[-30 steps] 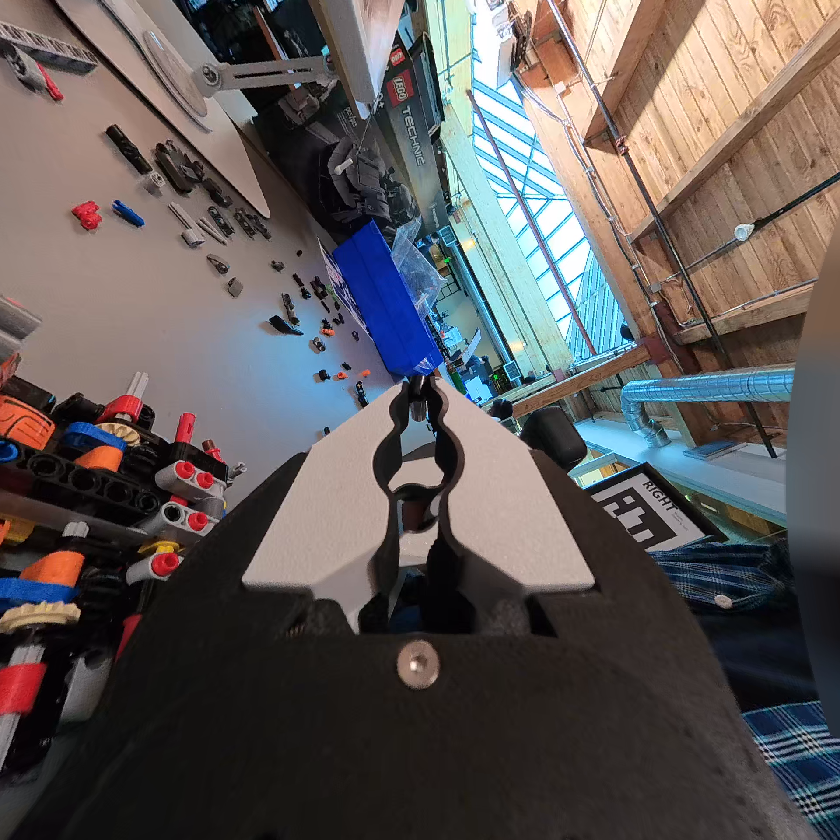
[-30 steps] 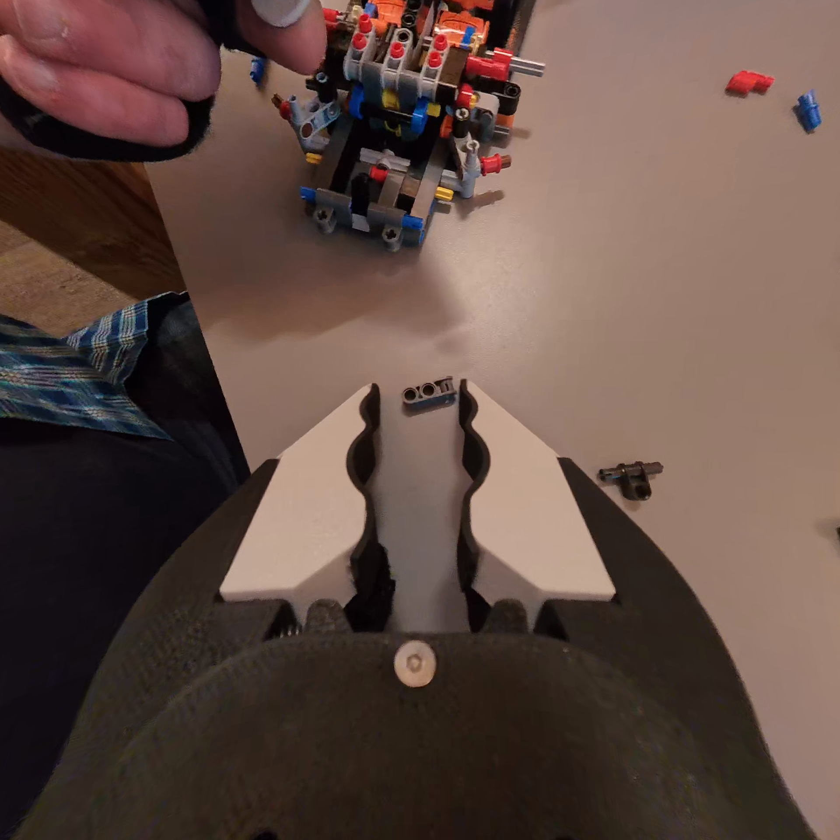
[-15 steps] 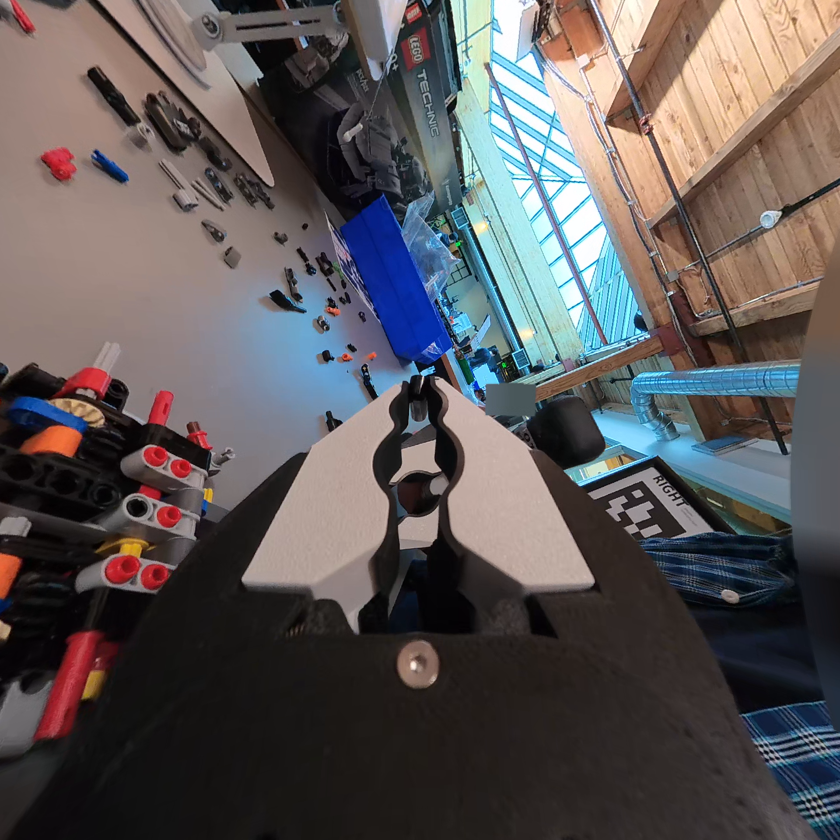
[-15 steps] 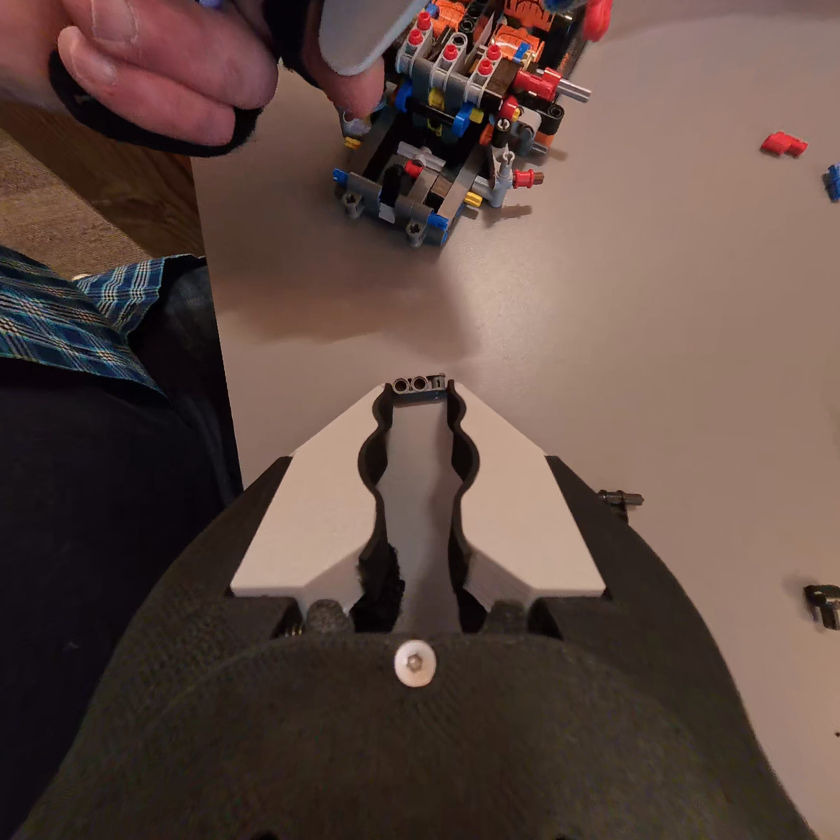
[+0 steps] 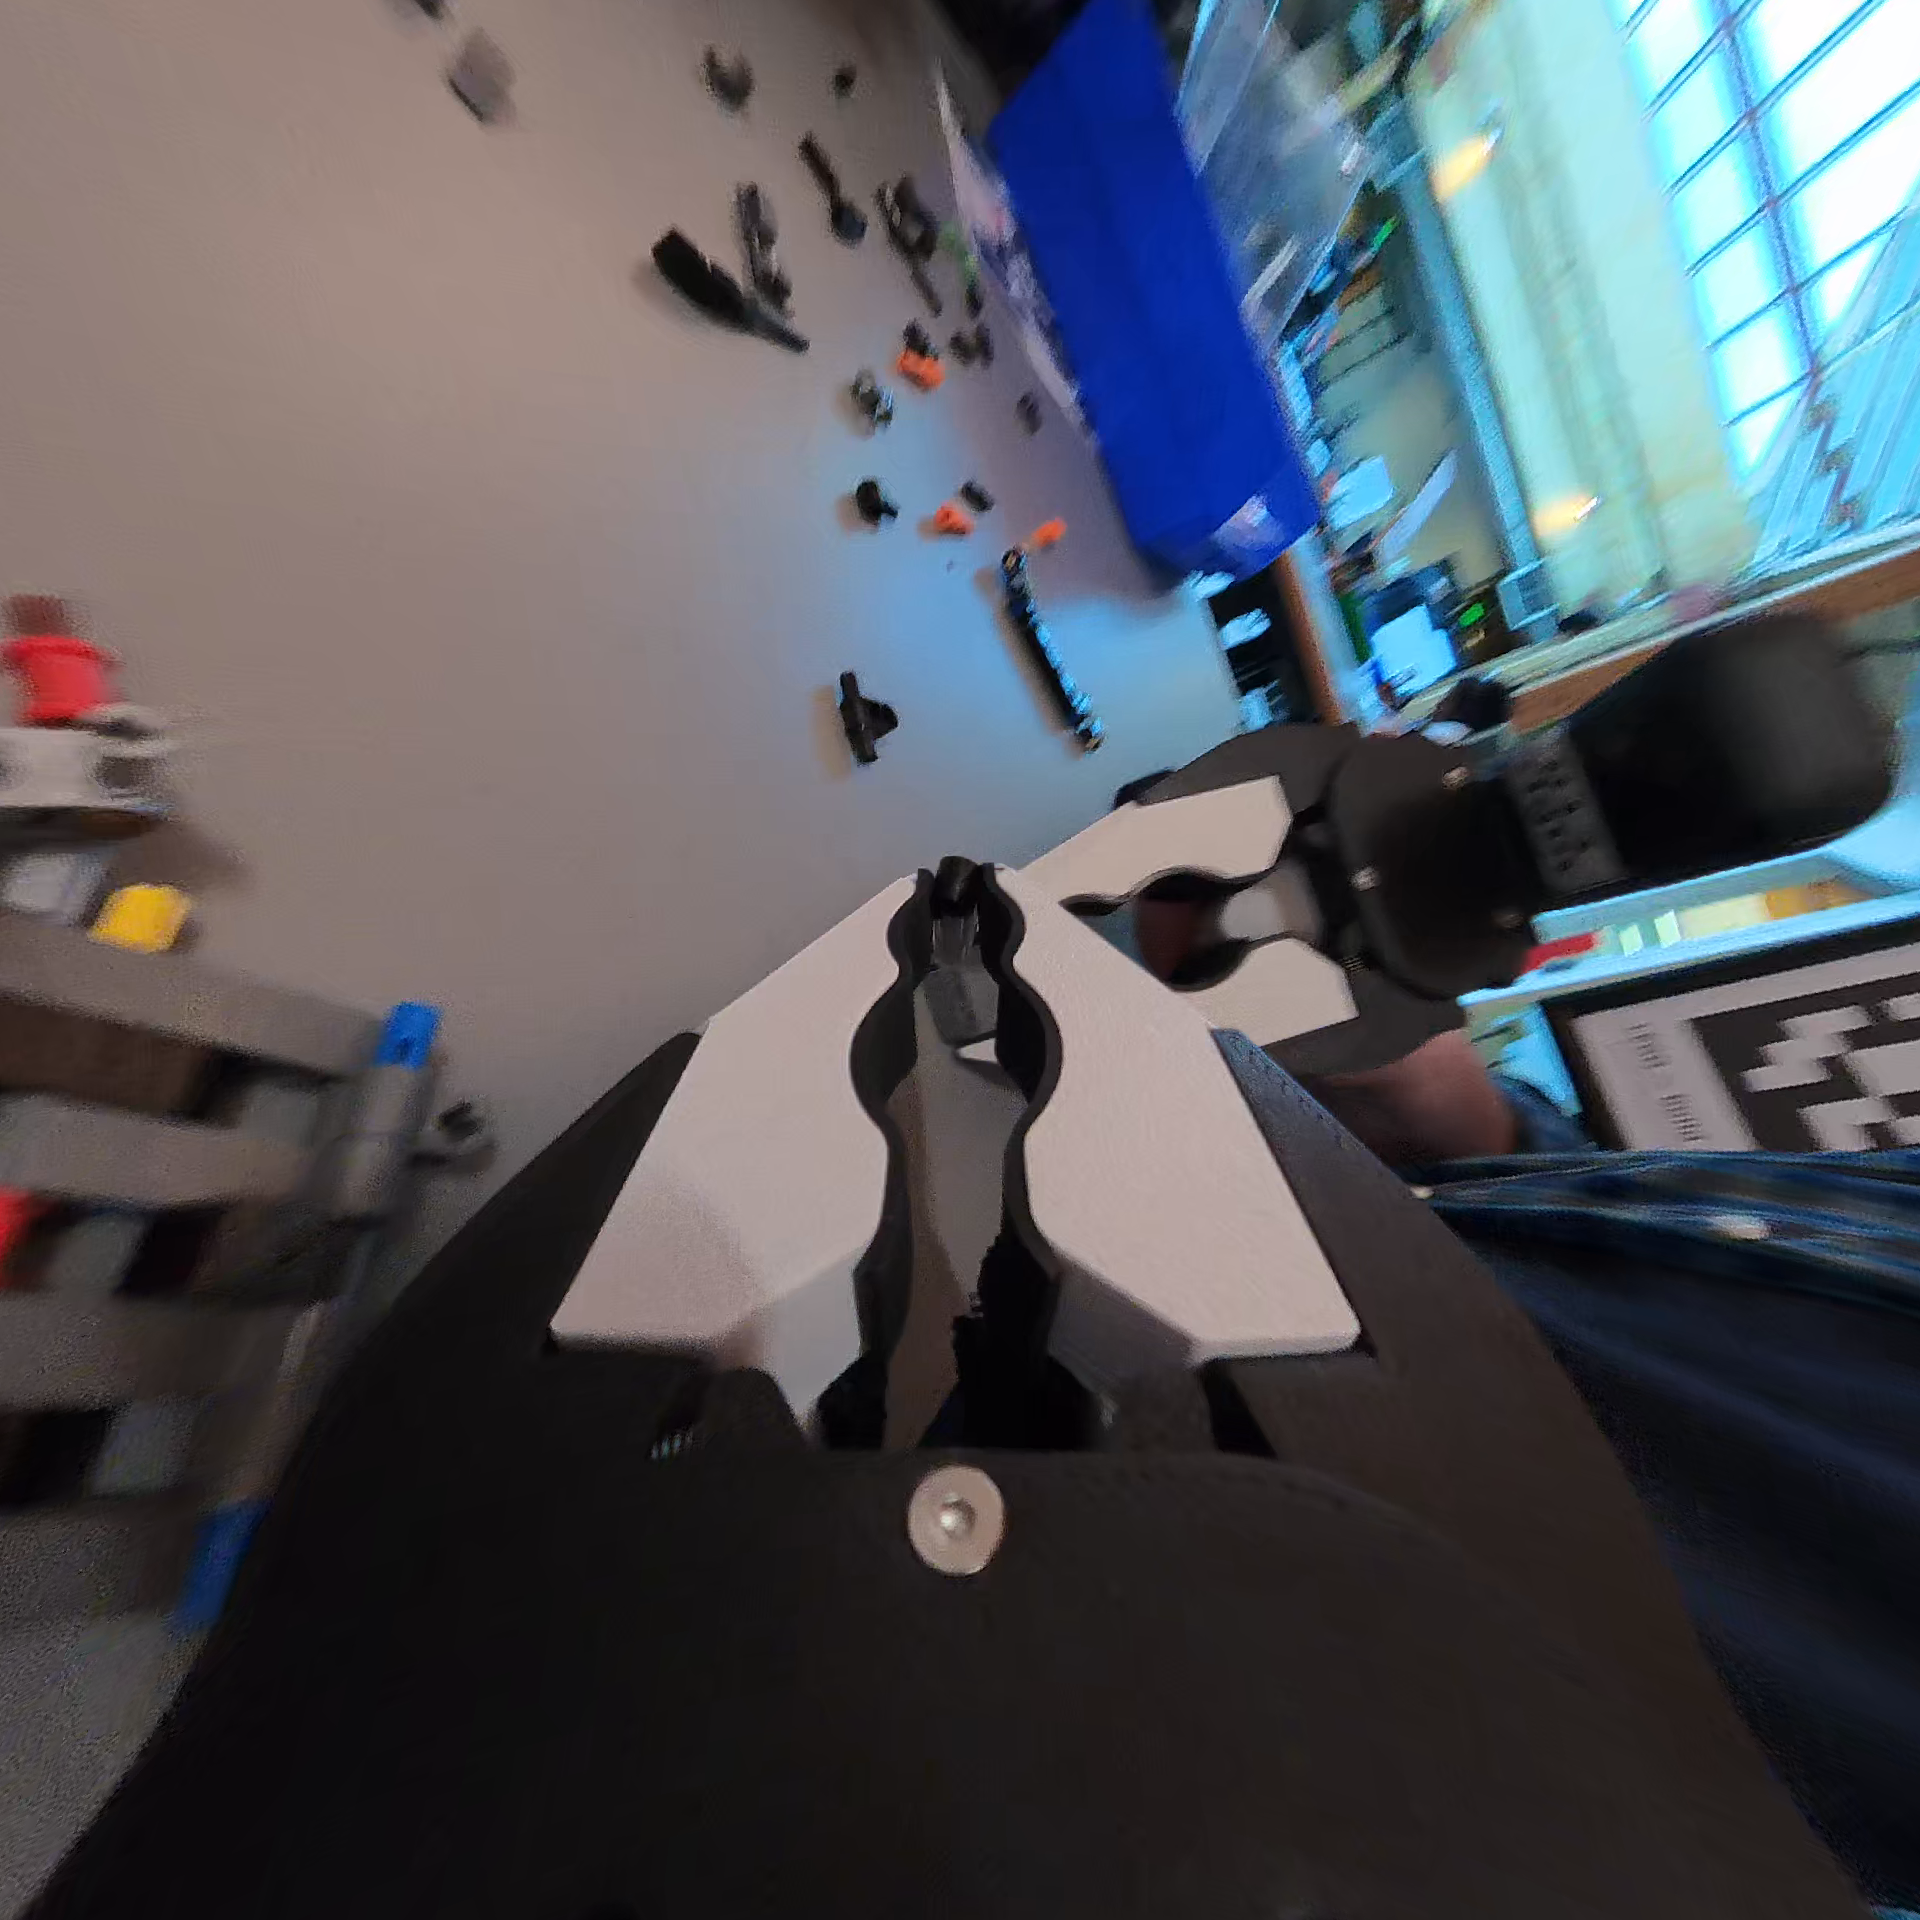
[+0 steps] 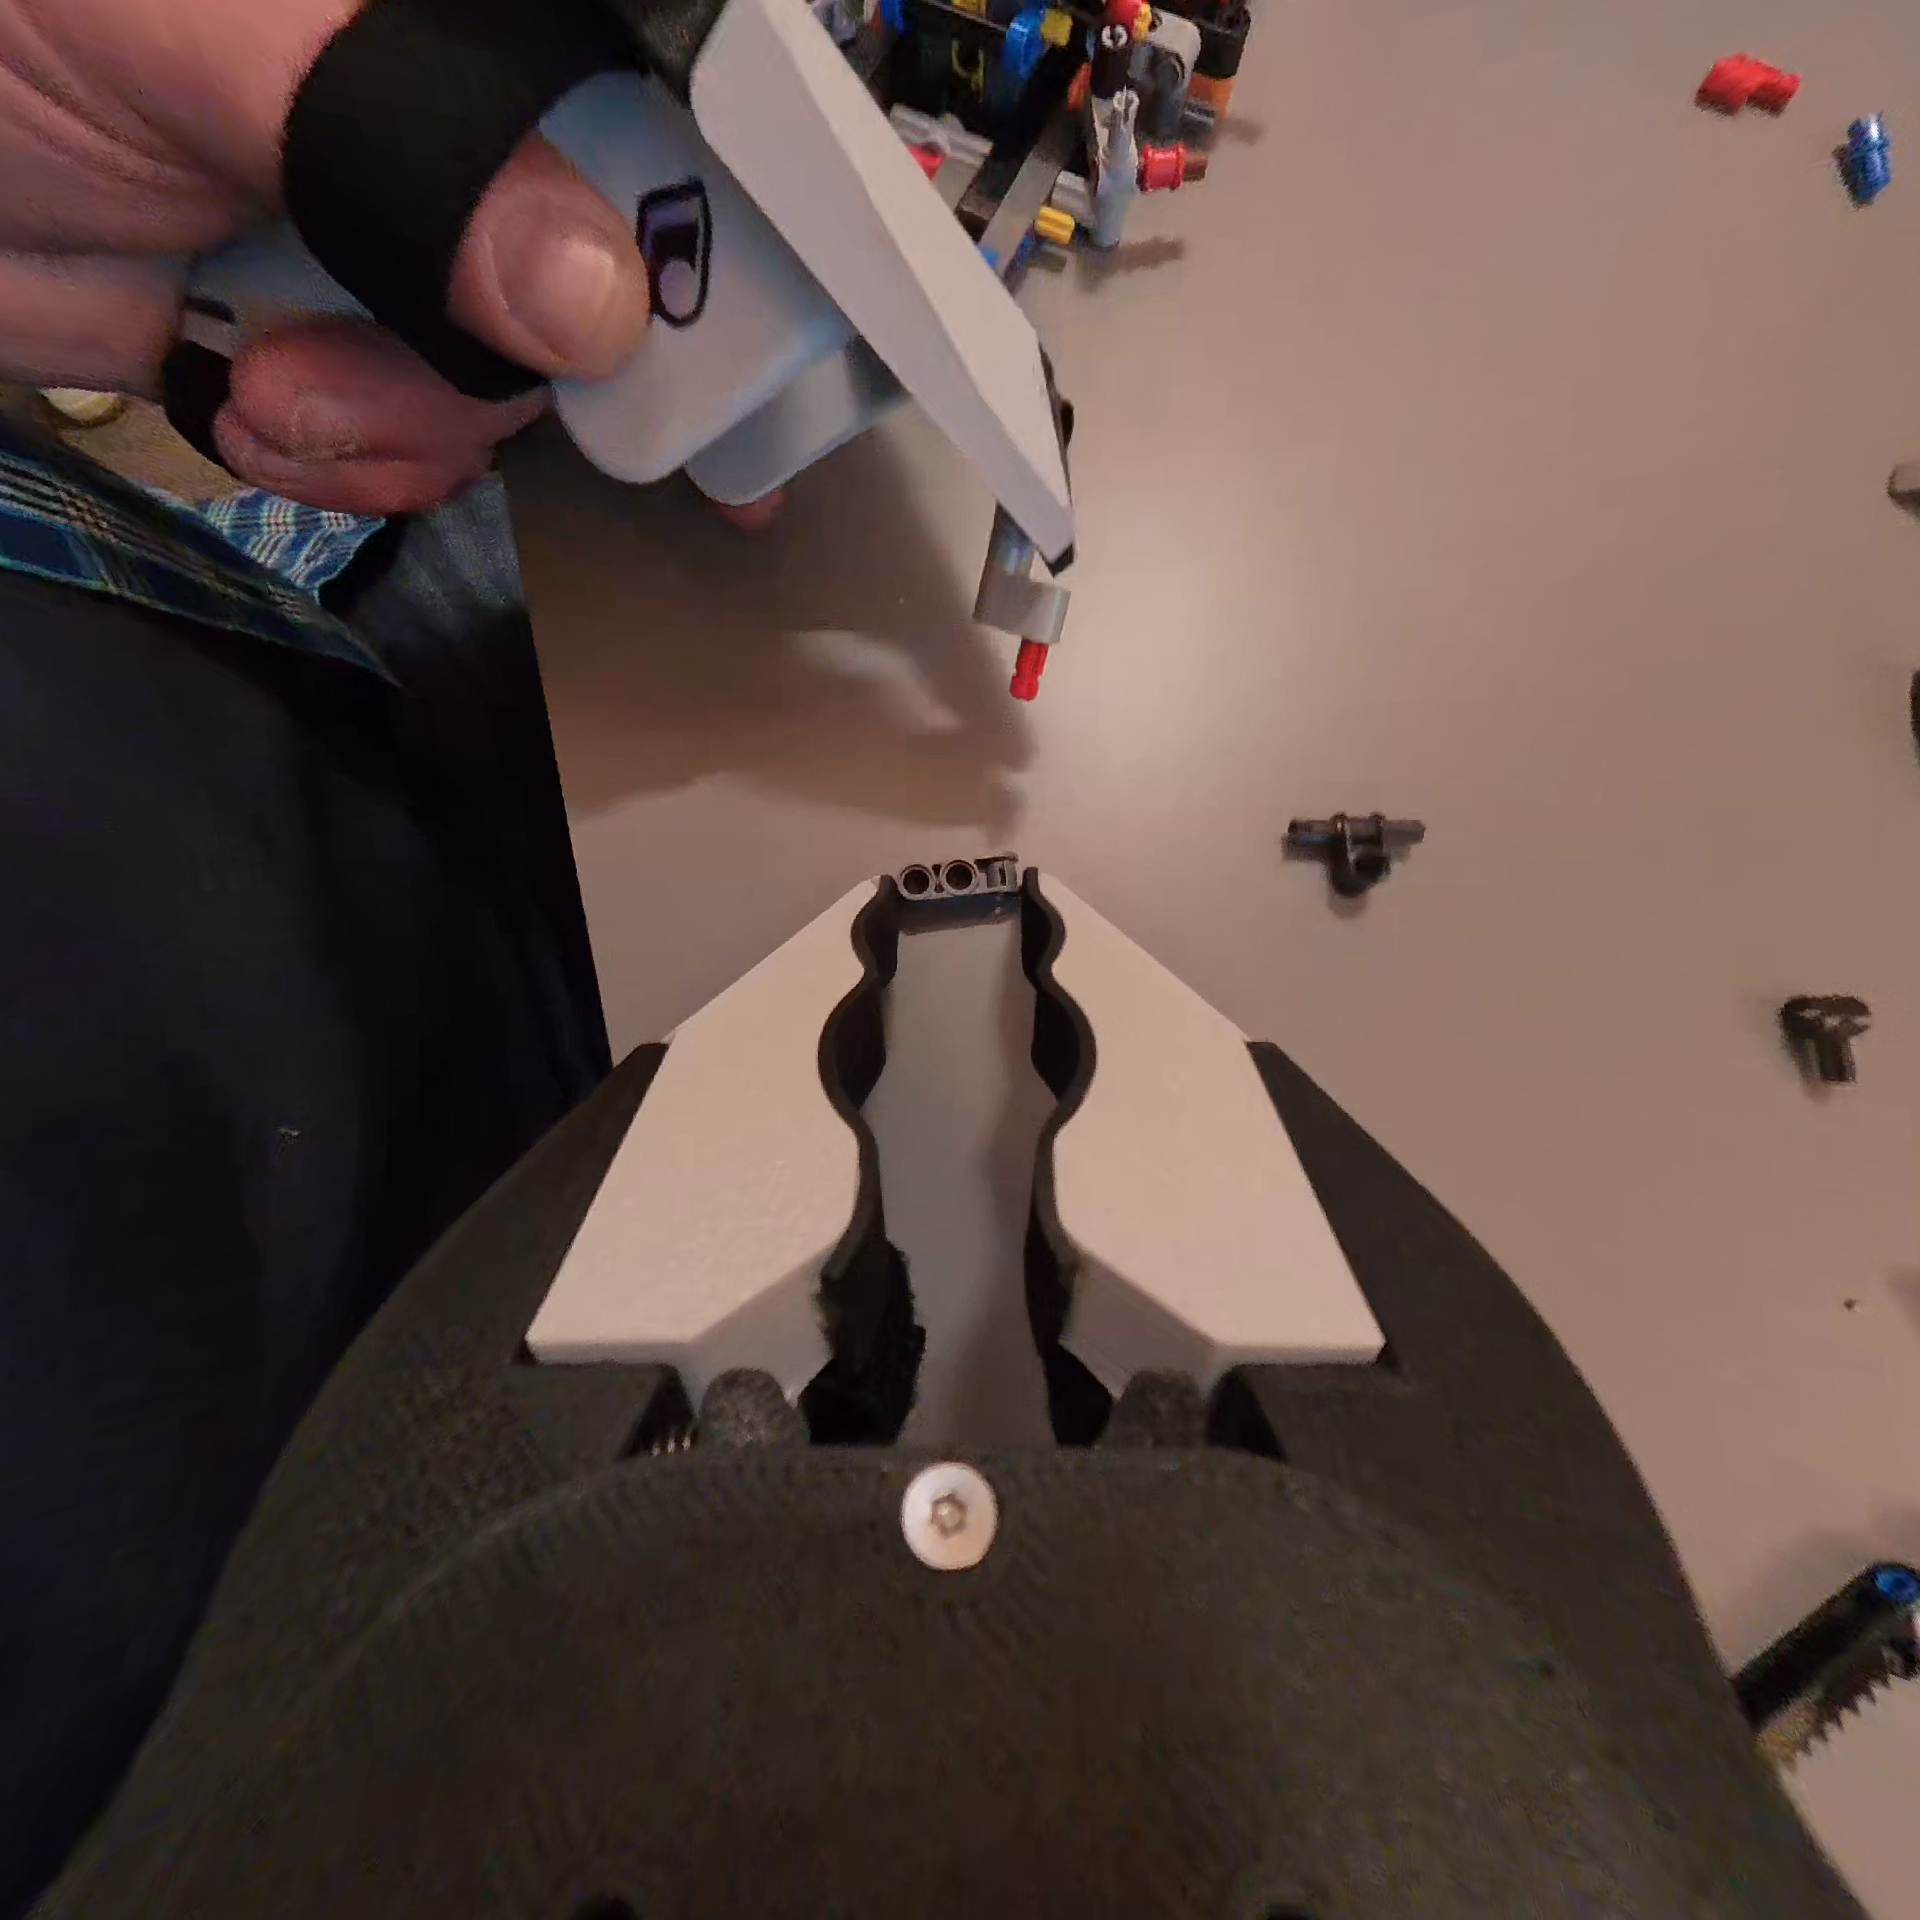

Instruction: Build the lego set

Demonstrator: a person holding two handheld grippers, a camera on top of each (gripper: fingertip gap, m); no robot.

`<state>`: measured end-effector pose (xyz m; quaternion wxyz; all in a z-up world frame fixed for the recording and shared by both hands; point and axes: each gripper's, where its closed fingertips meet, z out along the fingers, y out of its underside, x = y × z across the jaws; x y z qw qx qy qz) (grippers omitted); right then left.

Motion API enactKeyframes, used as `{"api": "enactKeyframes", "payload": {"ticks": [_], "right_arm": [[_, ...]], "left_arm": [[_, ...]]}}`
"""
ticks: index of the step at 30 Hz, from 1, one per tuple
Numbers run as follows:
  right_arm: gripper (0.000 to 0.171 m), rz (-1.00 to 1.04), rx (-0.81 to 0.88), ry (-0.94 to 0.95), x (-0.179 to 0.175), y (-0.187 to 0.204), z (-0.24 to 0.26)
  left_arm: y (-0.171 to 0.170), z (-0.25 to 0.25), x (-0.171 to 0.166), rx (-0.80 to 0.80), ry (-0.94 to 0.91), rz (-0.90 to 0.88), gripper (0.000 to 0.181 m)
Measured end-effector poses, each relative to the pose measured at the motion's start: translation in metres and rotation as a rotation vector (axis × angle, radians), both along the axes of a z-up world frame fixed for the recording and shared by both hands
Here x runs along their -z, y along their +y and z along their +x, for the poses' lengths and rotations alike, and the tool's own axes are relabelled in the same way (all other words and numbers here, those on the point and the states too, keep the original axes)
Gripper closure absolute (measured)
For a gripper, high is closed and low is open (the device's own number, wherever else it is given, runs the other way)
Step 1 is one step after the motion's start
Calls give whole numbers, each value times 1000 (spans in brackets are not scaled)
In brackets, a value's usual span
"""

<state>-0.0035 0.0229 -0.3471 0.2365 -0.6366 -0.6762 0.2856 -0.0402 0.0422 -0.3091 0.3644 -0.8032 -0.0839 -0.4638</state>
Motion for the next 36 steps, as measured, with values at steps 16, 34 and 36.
{"api": "enactKeyframes", "payload": {"ticks": [16,34,36], "right_arm": [[150,9,-21,43,0,4,16],[149,48,-67,48,0,6,10],[149,55,-72,46,0,8,10]], "left_arm": [[4,6,13,-22,302,-32,158],[-5,8,25,425,974,243,164],[-5,5,35,446,999,190,171]]}}
